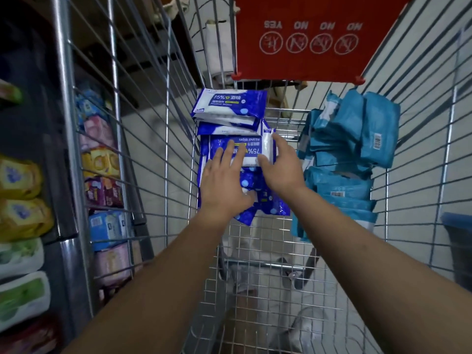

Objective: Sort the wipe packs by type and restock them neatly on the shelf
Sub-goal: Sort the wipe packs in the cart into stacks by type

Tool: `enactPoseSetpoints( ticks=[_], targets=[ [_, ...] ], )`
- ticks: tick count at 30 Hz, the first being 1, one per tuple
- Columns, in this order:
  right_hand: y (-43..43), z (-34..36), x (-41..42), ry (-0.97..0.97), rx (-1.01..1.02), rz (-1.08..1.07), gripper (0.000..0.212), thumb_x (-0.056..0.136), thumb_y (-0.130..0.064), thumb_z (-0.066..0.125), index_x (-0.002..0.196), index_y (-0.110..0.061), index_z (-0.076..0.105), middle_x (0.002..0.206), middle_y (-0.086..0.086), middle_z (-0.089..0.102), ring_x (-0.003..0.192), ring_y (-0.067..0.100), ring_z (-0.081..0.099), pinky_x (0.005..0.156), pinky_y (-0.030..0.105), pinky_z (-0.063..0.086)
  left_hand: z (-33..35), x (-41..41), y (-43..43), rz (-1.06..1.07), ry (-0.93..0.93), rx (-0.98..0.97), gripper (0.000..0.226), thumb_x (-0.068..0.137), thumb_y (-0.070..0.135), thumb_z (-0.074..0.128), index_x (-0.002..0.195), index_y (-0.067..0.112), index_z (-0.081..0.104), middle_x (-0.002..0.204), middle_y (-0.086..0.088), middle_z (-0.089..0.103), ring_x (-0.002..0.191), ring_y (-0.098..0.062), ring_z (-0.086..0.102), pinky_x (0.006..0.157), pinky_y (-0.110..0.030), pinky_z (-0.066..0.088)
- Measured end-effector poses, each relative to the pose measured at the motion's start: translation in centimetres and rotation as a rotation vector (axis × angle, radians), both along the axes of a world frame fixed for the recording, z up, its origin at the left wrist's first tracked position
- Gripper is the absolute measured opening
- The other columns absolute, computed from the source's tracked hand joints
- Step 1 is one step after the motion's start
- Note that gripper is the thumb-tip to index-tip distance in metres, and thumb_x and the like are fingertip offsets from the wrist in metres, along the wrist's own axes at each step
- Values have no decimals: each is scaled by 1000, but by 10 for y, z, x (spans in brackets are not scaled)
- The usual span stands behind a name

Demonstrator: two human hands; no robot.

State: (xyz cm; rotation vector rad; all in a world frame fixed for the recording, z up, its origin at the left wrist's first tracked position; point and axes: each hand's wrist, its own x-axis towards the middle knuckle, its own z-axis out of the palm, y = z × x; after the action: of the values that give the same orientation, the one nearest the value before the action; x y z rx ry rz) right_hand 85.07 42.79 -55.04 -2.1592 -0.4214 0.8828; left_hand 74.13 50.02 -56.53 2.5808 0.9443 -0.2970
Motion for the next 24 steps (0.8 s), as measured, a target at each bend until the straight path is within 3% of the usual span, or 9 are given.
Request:
enactPoseSetpoints(
  ticks=[5,9,13,16,19,21,24],
  targets=[
    [1,-3,1,27,10,26,59,94,-12,57,147,-18,33,136,5,53,119,22,54,98,43,48,-7,-12,-3,2,-84,2,96,74,49,62,153,28,13,161,1,6,147,-26,10,116,-45,17],
    [-6,-7,4,38,-40,78,56,93,-14,57,146,-15,37,136,5,54,120,22,53,100,39,45,-5,-11,3,-35,20,-31,95,76,55,61,153,31,9,161,5,0,148,-20,4,118,-42,13],
    [-7,-7,10,70,-32,16,45,91,-16,60,133,-22,46,107,-4,62,97,18,58,85,33,47,4,3,9,-3,-90,78,70,75,47,61,139,21,44,146,-6,39,132,-28,38,111,-43,27],
    [-4,-1,10,99,46,-92,45,90,-20,61,132,-23,44,88,-20,53,92,19,62,84,41,52,13,18,19,122,-293,172,60,70,20,66,127,9,49,126,-10,51,117,-30,47,102,-41,34],
    [3,2,16,59,83,-155,48,92,-26,61,136,-20,41,105,-14,52,97,11,53,81,29,43,26,37,40,180,-380,159,73,69,3,61,138,7,36,141,-12,38,131,-29,34,110,-39,24],
    [9,3,22,-8,96,-135,50,92,-25,61,137,-17,41,126,-5,50,109,9,48,86,24,36,32,49,59,148,-302,64,82,74,6,62,146,9,24,151,-10,26,141,-27,22,115,-38,15],
    [21,7,31,-135,93,-36,57,89,-14,62,141,-17,39,140,4,46,128,17,43,96,23,33,36,63,86,50,-152,-21,76,79,13,66,145,13,28,146,-6,37,136,-25,31,111,-37,23]
  ],
)
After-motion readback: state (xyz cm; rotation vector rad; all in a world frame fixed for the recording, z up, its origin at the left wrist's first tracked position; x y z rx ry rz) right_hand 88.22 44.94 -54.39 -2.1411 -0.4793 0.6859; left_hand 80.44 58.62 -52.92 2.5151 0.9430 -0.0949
